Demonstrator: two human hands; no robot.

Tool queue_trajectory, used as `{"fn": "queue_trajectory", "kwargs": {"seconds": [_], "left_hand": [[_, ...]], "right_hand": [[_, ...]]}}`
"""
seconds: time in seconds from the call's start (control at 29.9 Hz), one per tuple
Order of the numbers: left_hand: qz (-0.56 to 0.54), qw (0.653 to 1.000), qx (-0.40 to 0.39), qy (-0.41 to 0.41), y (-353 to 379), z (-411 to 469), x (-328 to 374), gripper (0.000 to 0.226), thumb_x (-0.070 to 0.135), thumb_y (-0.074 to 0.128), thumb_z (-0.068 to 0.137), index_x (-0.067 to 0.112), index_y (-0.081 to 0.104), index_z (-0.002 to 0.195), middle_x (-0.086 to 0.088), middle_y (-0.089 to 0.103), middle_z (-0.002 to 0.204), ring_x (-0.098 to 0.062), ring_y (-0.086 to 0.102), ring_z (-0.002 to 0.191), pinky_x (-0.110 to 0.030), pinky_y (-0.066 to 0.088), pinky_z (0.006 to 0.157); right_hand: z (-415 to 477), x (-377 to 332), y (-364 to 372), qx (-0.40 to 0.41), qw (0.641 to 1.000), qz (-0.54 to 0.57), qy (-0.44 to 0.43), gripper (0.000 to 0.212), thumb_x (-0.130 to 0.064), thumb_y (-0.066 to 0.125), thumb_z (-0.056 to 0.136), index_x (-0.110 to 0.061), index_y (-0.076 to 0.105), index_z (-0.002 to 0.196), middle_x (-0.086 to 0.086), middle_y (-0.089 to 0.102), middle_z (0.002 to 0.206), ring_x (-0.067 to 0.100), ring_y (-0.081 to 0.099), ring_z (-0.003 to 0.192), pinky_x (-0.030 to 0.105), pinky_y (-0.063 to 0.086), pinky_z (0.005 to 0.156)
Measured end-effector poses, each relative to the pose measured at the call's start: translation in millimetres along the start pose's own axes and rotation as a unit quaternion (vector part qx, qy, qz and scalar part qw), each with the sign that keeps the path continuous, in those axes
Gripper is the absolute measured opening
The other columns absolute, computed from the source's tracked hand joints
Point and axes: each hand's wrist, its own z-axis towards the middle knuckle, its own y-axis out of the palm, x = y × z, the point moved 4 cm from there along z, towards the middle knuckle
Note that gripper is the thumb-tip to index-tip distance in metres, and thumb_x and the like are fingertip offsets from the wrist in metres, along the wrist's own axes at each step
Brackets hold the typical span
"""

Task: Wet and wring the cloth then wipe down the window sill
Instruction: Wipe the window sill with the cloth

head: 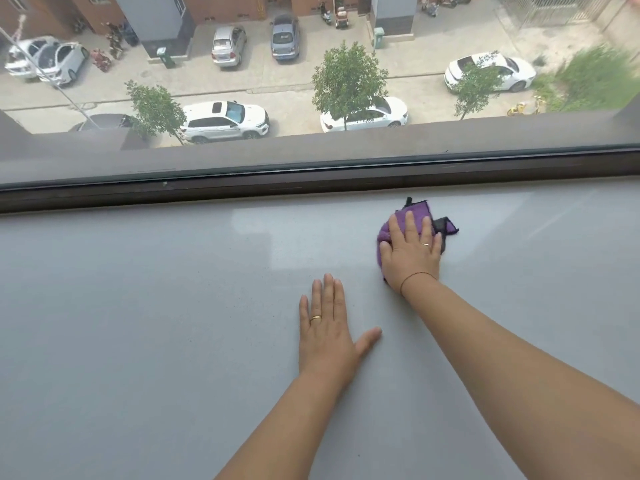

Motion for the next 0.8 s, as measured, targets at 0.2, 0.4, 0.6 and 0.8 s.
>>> {"fn": "queue_trajectory", "kwargs": {"seconds": [0.2,0.4,0.6,0.8], "left_hand": [[-0.002,1.0,0.004,-0.006,-4.1,-2.6,-3.5,0.101,0.075,0.025,0.083,0.011,-0.033,0.136,-0.004,-0.036,0.15,-0.02,-0.037,0.135,-0.037,-0.023,0.111],[0.002,1.0,-0.01,-0.024,-3.9,-30.9,-16.4,0.104,0.079,0.021,0.08,0.011,-0.036,0.134,-0.003,-0.042,0.144,-0.022,-0.042,0.13,-0.039,-0.025,0.11],[0.0,1.0,-0.008,-0.029,3.7,-46.5,-15.3,0.104,0.077,0.024,0.081,0.012,-0.034,0.136,-0.004,-0.037,0.149,-0.022,-0.038,0.135,-0.041,-0.022,0.112],[0.01,1.0,-0.001,-0.012,4.5,-61.7,-22.8,0.103,0.079,0.02,0.08,0.011,-0.032,0.139,-0.003,-0.038,0.148,-0.022,-0.035,0.137,-0.039,-0.023,0.111]], "right_hand": [[-39.0,-39.1,19.2,-0.04,0.972,-0.039,-0.229,0.055,-0.044,0.021,0.1,-0.037,0.001,0.15,-0.01,-0.01,0.159,0.016,-0.014,0.146,0.038,-0.013,0.115],[-30.9,45.9,-1.1,0.0,1.0,-0.014,0.001,0.057,-0.044,0.023,0.099,-0.032,0.005,0.151,-0.004,-0.006,0.16,0.022,-0.009,0.147,0.043,-0.005,0.118],[-78.0,-39.6,23.6,-0.023,0.994,-0.011,-0.11,0.058,-0.045,0.022,0.098,-0.033,-0.001,0.15,-0.005,-0.013,0.16,0.024,-0.018,0.145,0.044,-0.014,0.115],[-90.9,-1.7,25.1,-0.027,0.985,-0.04,-0.167,0.056,-0.047,0.022,0.099,-0.037,0.0,0.15,-0.009,-0.01,0.159,0.016,-0.013,0.146,0.038,-0.011,0.116]]}}
